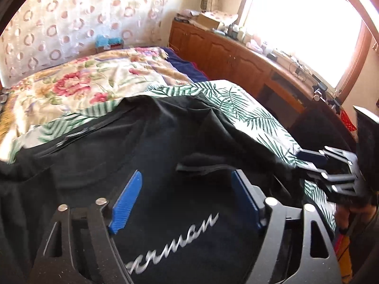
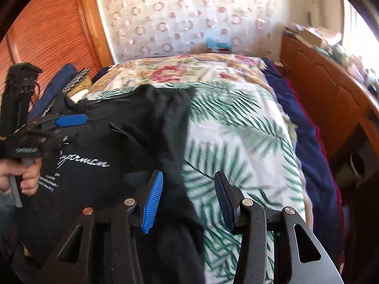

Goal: Fold small clothes

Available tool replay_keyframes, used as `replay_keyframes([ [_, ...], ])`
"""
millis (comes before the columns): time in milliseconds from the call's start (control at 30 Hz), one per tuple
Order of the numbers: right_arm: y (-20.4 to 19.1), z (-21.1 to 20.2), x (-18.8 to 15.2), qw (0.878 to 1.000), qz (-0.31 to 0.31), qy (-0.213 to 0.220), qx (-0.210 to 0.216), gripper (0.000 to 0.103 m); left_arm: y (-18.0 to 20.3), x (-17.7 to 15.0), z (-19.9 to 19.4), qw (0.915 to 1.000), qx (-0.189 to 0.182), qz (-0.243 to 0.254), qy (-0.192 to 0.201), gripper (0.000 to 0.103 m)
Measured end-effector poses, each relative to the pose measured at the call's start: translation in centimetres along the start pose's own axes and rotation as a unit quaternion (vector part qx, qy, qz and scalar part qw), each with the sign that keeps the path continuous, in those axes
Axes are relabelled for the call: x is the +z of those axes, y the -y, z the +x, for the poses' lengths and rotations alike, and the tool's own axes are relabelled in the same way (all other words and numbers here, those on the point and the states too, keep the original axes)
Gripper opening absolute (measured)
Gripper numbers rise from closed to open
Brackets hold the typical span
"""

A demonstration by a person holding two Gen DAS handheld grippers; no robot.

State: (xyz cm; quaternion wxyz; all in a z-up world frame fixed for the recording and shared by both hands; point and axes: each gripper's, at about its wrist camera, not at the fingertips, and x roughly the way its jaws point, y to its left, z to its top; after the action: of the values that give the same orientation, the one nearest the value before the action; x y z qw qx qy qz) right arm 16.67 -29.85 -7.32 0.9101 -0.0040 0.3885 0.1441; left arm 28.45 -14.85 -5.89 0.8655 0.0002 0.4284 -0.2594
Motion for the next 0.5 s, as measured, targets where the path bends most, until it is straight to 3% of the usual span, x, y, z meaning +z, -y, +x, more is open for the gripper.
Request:
replay_keyframes([
  [133, 1.8, -0.3, -0.8, 1.0, 0.015, -0.015, -0.003, 0.047, 0.0, 0.4, 2.4, 0.9996, -0.002, -0.002, -0.027, 0.052],
  [200, 2.7, -0.9, -1.6, 0.999, 0.019, -0.025, 0.007, 0.047, 0.0, 0.4, 2.9, 0.9997, -0.005, -0.003, -0.026, 0.024],
  [267, 3.2, -1.0, -2.5, 0.999, 0.026, -0.034, 0.01, 0.047, 0.3, 0.5, 2.6, 0.9996, -0.006, 0.004, -0.029, 0.006],
  [400, 3.1, -1.6, -3.3, 0.999, 0.017, -0.027, 0.009, 0.044, 0.0, 0.9, -0.7, 0.9997, 0.012, 0.011, 0.017, 0.005],
  [467, 3.1, -1.4, -3.2, 1.0, 0.016, -0.024, 0.002, 0.024, -0.9, 1.2, -2.5, 0.9993, 0.019, 0.002, 0.032, 0.005],
  [500, 3.2, -1.4, -3.2, 1.0, 0.012, -0.024, -0.012, 0.008, -1.6, 1.1, -3.6, 0.9986, 0.032, -0.003, 0.042, 0.005],
])
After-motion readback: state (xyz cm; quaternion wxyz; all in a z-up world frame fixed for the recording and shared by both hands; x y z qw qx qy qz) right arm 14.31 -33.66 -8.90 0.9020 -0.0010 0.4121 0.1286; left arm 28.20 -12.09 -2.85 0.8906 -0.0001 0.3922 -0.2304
